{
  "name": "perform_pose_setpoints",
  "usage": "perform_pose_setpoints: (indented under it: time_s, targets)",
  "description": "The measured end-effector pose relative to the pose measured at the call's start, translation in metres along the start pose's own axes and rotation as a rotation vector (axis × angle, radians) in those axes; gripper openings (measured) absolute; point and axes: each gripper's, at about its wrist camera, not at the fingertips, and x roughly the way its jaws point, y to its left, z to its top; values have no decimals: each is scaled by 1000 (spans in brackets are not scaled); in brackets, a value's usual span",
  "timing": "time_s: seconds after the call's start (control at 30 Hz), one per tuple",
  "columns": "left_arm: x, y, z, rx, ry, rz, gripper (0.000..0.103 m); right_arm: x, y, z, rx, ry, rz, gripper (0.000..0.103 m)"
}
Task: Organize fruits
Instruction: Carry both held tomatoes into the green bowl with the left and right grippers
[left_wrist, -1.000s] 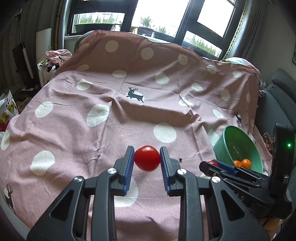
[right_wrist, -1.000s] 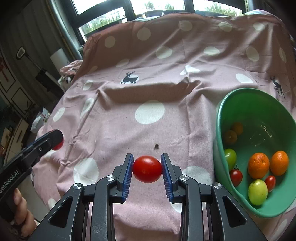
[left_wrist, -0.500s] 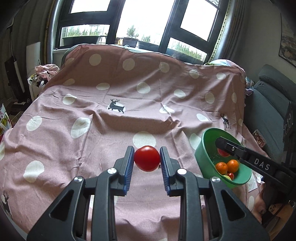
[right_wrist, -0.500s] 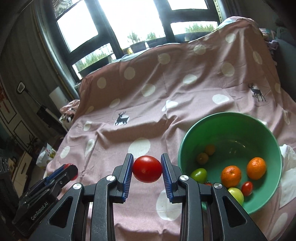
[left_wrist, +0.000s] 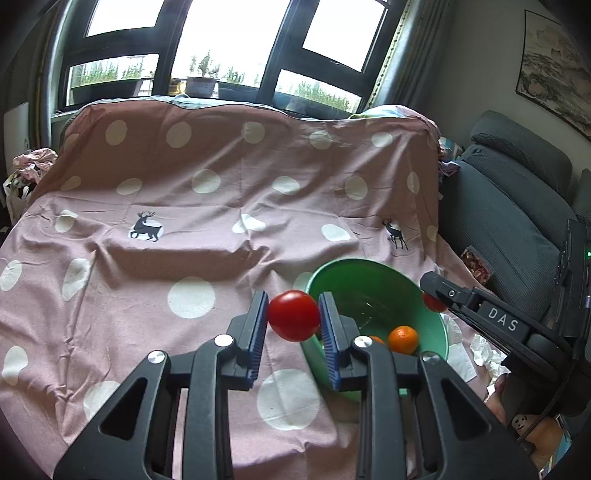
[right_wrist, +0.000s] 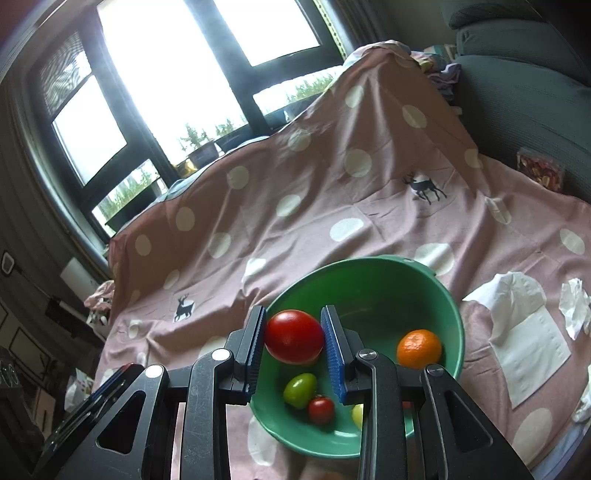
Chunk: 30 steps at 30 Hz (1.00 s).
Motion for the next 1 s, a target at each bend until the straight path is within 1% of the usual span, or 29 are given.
perform_pose_setpoints:
  time_s: [0.1, 0.27, 0.37, 0.43, 0.67, 0.83, 1.0]
  targets:
    - [12, -19, 0, 32, 18, -21, 28, -2, -16, 4, 39, -8, -7, 32]
    - [34, -40, -2, 68, 70, -56, 28, -1, -41, 6, 93, -17, -71, 32]
    - [46, -50, -5, 92, 101, -62, 28, 3, -56, 6, 131, 0, -109, 32]
    - [55, -55, -8, 107, 123, -65, 28, 5, -63, 5, 145, 9, -114, 32]
    - [80, -65, -19, 109, 200, -89, 28, 13, -66, 3, 141, 40, -103, 32]
    - [89, -69, -24, 113, 230, -97, 28, 23, -61, 0, 109, 86, -117, 32]
    - [98, -71, -28, 120, 253, -102, 28, 28, -60, -2, 91, 107, -129, 32]
